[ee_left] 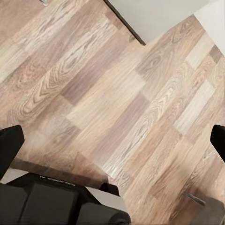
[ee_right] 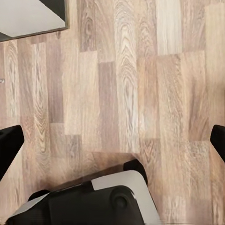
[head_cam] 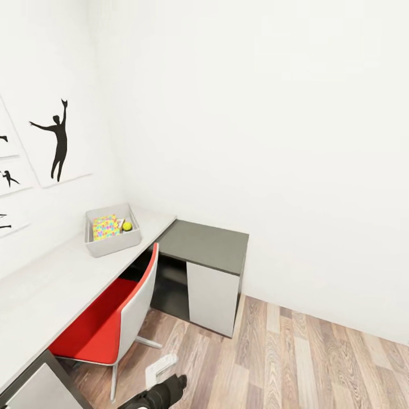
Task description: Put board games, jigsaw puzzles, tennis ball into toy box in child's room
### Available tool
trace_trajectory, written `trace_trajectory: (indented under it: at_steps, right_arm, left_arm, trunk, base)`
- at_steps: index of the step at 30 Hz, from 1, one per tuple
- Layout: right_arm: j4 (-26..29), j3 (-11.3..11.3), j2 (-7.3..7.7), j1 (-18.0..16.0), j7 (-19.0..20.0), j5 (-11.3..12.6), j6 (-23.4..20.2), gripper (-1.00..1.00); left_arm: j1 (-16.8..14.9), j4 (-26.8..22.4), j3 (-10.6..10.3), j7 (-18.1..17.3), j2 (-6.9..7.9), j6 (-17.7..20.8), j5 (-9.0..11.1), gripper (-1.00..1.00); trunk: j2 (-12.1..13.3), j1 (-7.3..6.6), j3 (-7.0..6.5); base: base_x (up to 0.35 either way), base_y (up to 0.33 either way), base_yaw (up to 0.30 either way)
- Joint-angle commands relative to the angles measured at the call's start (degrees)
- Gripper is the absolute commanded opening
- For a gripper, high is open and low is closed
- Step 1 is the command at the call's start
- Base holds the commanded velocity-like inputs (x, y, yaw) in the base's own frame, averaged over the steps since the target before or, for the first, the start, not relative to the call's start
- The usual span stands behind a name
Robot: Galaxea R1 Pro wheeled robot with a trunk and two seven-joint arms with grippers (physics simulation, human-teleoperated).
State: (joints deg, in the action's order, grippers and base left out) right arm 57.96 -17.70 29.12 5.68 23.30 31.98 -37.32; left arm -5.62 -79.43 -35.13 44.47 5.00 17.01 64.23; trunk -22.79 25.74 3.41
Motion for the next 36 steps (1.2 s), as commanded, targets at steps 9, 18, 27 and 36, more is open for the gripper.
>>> trace_trajectory:
  at_steps: [9, 18, 27, 36]
  right_arm:
    - [-10.8, 8.1, -3.97, -7.3, -0.3, -7.1, 4.6, 1.0]
    - [-22.0, 11.5, -11.48, -12.0, -0.6, -16.4, 15.9, 1.0]
    - [-27.3, 12.2, -15.25, -12.9, -1.2, -23.6, 21.9, 1.0]
    - [-31.6, 12.1, -15.78, -13.0, -1.9, -25.0, 24.2, 1.0]
  left_arm:
    - [0.8, 10.9, 0.1, 0.2, 0.46, -1.8, 0.5, 1.0]
    - [1.2, 25.6, 0.2, -6.6, 0.7, -3.0, 0.8, 1.0]
    - [1.2, 38.5, 0.3, -18.7, 0.76, -8.4, 1.0, 1.0]
    - [1.2, 42.2, 0.3, -20.9, 0.72, -9.6, 1.4, 1.0]
  trunk:
    - [-0.1, 0.04, -0.22]
    - [-0.1, 0.04, -0.29]
    - [-0.1, 0.04, -0.32]
    - [-0.1, 0.04, -0.52]
  base:
    - [-0.001, 0.0, -0.046]
    - [0.0, 0.0, -0.01]
    - [0.0, 0.0, -0.002]
    - [0.0, 0.0, 0.0]
